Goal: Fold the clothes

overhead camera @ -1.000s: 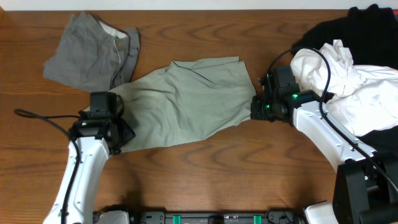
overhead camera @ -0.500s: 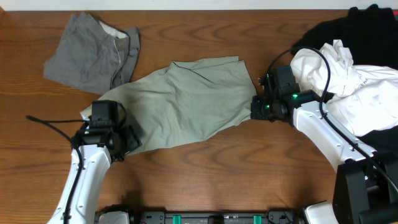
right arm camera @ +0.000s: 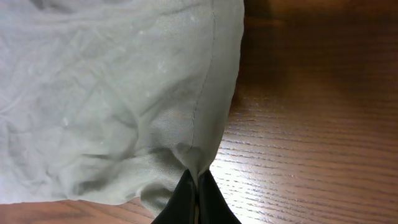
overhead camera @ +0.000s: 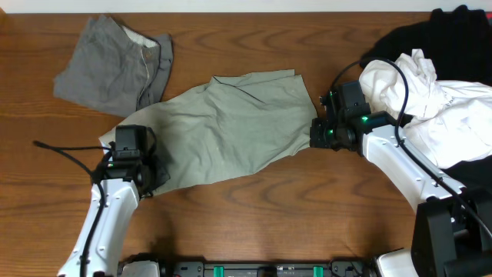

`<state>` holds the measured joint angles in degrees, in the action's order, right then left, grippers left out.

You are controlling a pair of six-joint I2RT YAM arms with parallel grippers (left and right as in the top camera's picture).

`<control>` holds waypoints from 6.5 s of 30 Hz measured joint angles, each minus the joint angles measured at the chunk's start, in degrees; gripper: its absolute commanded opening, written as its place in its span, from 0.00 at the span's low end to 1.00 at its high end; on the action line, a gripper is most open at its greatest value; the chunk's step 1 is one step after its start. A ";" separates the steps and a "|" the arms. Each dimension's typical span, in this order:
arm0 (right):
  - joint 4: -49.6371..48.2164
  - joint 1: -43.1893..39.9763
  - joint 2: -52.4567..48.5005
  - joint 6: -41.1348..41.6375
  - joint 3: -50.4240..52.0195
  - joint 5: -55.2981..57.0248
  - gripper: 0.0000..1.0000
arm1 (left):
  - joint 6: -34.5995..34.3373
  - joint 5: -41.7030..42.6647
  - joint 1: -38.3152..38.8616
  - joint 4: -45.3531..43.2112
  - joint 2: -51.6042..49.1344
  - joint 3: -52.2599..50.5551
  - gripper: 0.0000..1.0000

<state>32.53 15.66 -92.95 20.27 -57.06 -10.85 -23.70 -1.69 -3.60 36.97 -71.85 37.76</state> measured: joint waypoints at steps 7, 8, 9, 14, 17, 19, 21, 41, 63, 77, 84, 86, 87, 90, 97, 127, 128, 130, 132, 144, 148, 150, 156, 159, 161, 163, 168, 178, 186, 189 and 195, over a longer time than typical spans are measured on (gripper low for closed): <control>-0.02 0.00 0.00 0.00 0.00 0.00 0.01 | 0.39 -0.02 0.00 -1.55 -1.77 -0.72 0.06; 0.00 0.00 0.00 0.02 0.00 0.02 0.01 | 0.42 0.00 0.00 -1.49 -1.77 -0.70 0.06; -0.02 0.00 0.00 0.00 0.00 0.00 0.01 | 0.46 0.00 0.00 -1.16 -1.75 -0.61 0.06; 0.02 -0.15 0.02 -0.24 -0.15 -0.04 0.01 | 1.53 0.02 0.00 4.94 -0.15 3.78 0.06; 2.56 -0.83 0.42 -1.09 -1.66 -0.17 0.01 | 2.58 0.02 0.00 8.41 2.93 9.53 0.06; 5.53 -1.99 1.75 -1.92 -3.85 -0.35 0.01 | 3.19 0.07 0.00 10.51 5.33 13.86 0.06; 8.13 -3.23 3.91 -2.73 -6.47 -0.28 0.01 | 3.76 0.04 0.00 12.11 7.52 18.05 0.06; 31.69 -16.65 34.64 -6.91 -30.42 -3.67 0.01 | 6.03 7.54 0.42 20.96 22.99 46.90 0.06; 44.46 -17.05 43.19 -7.61 -53.09 6.69 0.01 | 7.04 21.07 0.22 23.85 28.65 61.31 0.06; 41.94 -17.03 17.07 -8.00 -53.35 6.29 0.01 | 7.72 20.24 0.28 19.56 6.45 59.08 0.06; 34.60 -17.03 1.27 -8.61 -53.02 3.98 0.01 | 7.96 20.61 0.52 12.22 -9.22 58.34 0.06; 31.50 -17.03 -2.69 -8.76 -53.02 3.80 0.01 | 8.48 20.52 1.01 9.73 -12.83 58.31 0.06; 29.77 -17.03 -4.87 -8.81 -53.02 3.85 0.01 | 8.83 20.37 1.51 8.11 -14.95 58.31 0.06; 24.61 -17.03 -10.56 -8.83 -53.02 4.24 0.01 | 9.51 19.32 3.06 3.63 -20.11 58.31 0.06; 13.79 -17.05 -24.52 -8.92 -53.02 5.27 0.01 | 10.93 17.53 7.21 -9.90 -32.37 58.29 0.06; 22.53 -16.50 -23.80 -13.64 -53.29 -8.98 0.95 | 12.41 -3.74 11.10 9.11 -23.67 59.28 0.98; 24.57 -16.11 -23.28 -14.53 -53.37 -9.62 0.92 | 12.44 -3.80 11.10 11.61 -22.16 59.36 0.98; 29.24 -14.21 -22.91 -15.87 -53.29 -10.78 0.88 | 12.46 -3.91 11.10 16.83 -19.87 59.69 0.98; 30.03 -12.20 -22.93 -16.70 -51.93 -11.26 0.86 | 12.63 -4.20 11.10 20.52 -18.91 59.74 0.98; 19.96 -1.44 -23.61 -18.10 -29.66 -11.52 0.64 | 12.83 -4.35 10.45 24.50 -19.61 56.00 0.98; 18.86 -1.51 -23.85 -17.75 -26.29 -11.28 0.54 | 12.83 -4.35 10.45 25.66 -19.61 55.84 0.98; 18.75 -1.49 -23.85 -17.57 -25.53 -11.28 0.50 | 12.83 -4.35 10.45 25.77 -19.61 55.84 0.98; 18.99 -1.44 -23.85 -17.20 -23.08 -11.28 0.02 | 12.85 -4.35 10.45 25.79 -19.61 55.84 0.98; 19.56 -1.44 -23.71 -16.15 -22.91 -11.28 0.02 | 12.85 -4.35 10.45 25.83 -19.61 55.84 0.98; 19.82 -1.44 -22.93 -15.87 -22.75 -11.17 0.01 | 12.83 -4.35 10.45 26.05 -19.61 55.84 0.98; 20.13 -1.44 -20.68 -15.26 -22.36 -10.43 0.01 | 12.83 -4.35 10.45 26.32 -19.61 55.82 0.98; 17.51 -1.75 -7.52 -12.35 -22.08 -4.74 0.01 | 12.85 -4.35 10.45 27.43 -19.61 55.80 0.98; 9.99 -5.22 -2.05 -9.09 -22.67 3.89 0.99 | 12.83 -4.35 10.45 29.97 -19.61 55.80 0.98; 20.94 -7.08 -2.36 -8.28 -22.60 5.18 0.99 | 11.63 -4.37 10.45 31.39 -19.61 52.09 0.98; 26.08 -7.08 -1.38 -8.26 -22.53 5.16 0.99 | 10.05 -4.39 10.45 31.17 -19.56 48.22 0.98; 26.03 -6.95 -0.28 -8.28 -19.87 5.11 0.93 | 7.34 -4.46 10.45 23.50 -19.47 37.99 0.98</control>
<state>58.57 8.71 -93.23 11.99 -76.93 -5.74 -16.36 -6.15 6.85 60.47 -91.33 75.75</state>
